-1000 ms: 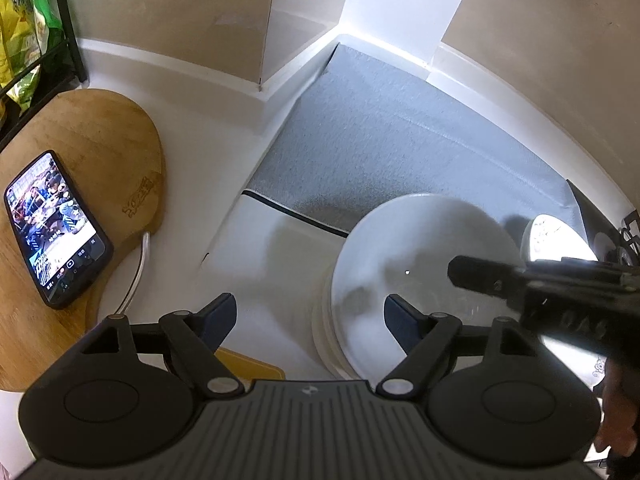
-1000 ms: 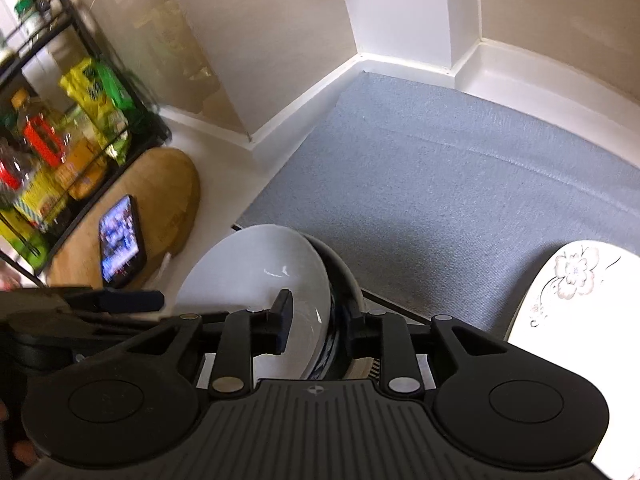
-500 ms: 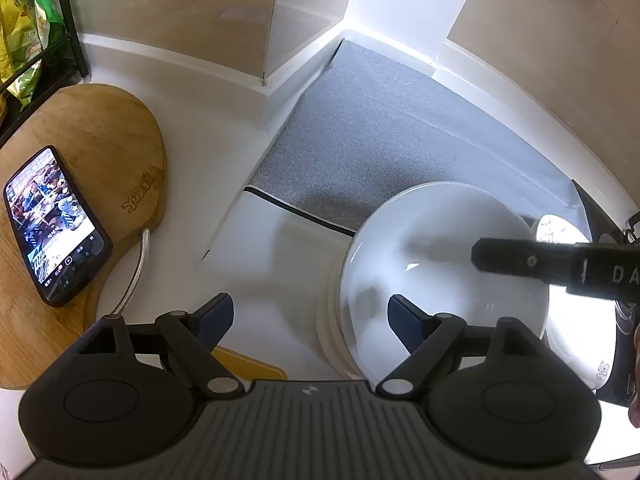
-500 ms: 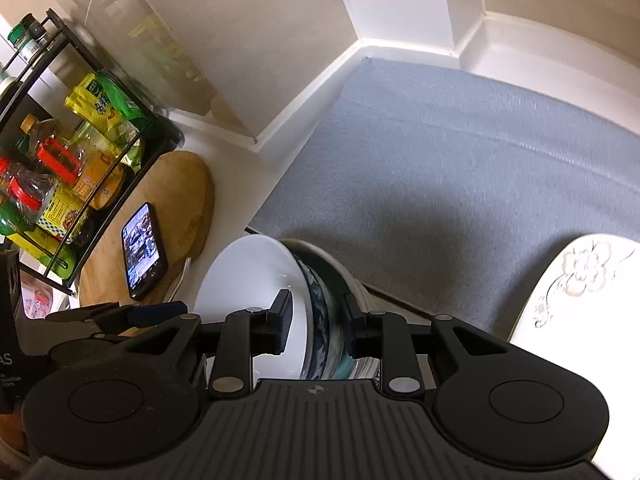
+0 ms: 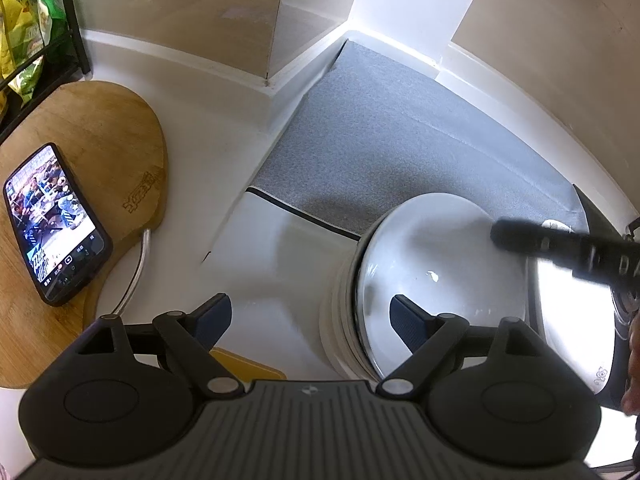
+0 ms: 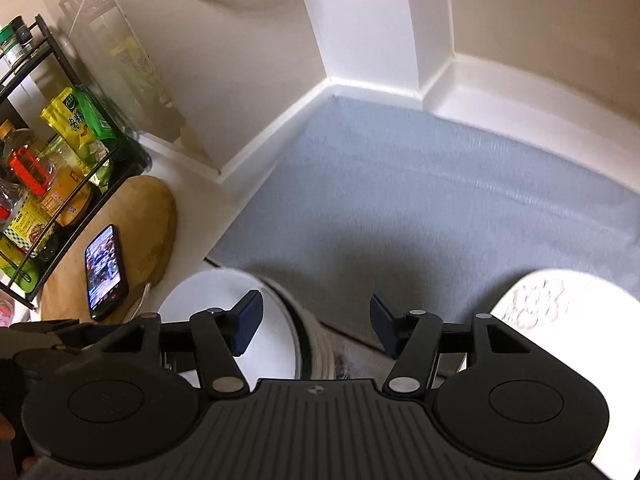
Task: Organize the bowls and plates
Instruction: 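Grasp the rim of the whole bowl stack with both grippers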
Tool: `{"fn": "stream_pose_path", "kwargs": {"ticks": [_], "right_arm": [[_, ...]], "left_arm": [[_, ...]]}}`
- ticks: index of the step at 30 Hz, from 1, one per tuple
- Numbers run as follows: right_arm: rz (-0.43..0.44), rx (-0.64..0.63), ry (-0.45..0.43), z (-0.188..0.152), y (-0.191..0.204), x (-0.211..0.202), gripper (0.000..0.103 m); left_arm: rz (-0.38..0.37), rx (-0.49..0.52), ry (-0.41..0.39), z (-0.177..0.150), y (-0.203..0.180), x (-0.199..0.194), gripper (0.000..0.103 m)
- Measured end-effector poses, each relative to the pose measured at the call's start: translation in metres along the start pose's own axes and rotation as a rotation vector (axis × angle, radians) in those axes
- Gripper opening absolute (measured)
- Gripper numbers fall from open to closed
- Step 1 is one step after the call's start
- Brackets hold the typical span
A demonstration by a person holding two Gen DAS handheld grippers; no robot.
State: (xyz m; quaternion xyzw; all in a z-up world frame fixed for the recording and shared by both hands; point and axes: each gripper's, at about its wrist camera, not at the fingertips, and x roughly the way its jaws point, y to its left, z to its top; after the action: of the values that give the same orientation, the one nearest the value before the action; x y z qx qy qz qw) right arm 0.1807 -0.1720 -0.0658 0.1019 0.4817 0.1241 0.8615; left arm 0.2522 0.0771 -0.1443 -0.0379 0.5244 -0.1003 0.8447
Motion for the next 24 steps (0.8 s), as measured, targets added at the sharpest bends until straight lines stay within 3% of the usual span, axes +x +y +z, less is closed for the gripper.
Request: {"fn": "stream_pose_path", "kwargs": {"ticks": [5,10,24], "right_arm": [[0.030,0.060,0.048,-0.015,-0.003,0.005,0.068],[0.070,0.145,0.094,-0.027,-0.013,0.009,0.070],[0.097,0.257,0.167,-0.043,-0.024,0.032,0.073]], "left_arm": [[-0.033,-0.031,0.033,0.002,0.005,0.004,0.091],[-0.081,-0.073,0.046,0.001,0.010,0.005,0.103],[-0.110,-0.134,0.121,-0.003,0.017,0.032,0.103]]}}
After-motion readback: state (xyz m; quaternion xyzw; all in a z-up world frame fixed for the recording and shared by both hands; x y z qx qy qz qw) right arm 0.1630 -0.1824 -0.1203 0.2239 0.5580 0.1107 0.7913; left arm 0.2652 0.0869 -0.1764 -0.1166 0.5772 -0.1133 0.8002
